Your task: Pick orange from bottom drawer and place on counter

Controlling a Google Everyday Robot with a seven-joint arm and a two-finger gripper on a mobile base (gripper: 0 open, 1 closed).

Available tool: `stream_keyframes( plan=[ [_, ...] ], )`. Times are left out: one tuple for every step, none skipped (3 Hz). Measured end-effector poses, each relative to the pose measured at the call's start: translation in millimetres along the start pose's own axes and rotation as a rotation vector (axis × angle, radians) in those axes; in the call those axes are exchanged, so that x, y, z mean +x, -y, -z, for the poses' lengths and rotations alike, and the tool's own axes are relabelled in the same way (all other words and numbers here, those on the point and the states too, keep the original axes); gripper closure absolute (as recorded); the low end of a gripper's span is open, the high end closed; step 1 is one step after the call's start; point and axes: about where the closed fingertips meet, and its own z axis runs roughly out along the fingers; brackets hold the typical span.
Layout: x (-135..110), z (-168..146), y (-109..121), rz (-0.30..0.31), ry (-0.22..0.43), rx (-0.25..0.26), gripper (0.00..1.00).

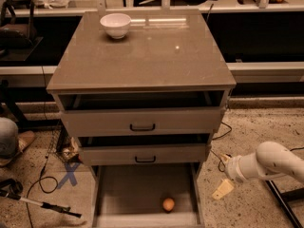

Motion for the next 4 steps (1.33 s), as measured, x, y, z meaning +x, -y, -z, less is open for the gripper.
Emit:
stream_keyframes(
  plan=[
    [37.1, -62.3, 1.0, -0.044, 0.008, -0.039, 0.00],
    [59.3, -112.5, -14.3, -0.084, 0.040, -0.090, 0.00],
    [59.3, -112.5, -14.3, -0.084, 0.040, -0.090, 0.00],
    [66.9, -146.5, -18.9, -0.050, 0.043, -0.090, 0.00]
  ],
)
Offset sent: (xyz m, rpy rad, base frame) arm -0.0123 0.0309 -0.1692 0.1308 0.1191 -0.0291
